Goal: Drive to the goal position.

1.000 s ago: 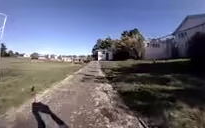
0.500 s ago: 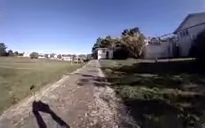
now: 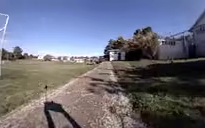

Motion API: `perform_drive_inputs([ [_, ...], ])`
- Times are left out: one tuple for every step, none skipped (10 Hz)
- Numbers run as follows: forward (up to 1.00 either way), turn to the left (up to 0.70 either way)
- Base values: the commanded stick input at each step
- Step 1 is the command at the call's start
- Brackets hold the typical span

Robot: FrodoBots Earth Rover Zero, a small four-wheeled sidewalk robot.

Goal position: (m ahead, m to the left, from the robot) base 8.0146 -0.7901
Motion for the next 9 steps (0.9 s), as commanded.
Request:
perform_drive_inputs([
  [1.0,0.01],
  [1.0,0.01],
  [1.0,0.01],
  [1.0,0.01],
  [1.0,0.01],
  [1.0,0.01],
  [1.0,0.01],
  [1.0,0.01],
  [1.0,0.01],
])
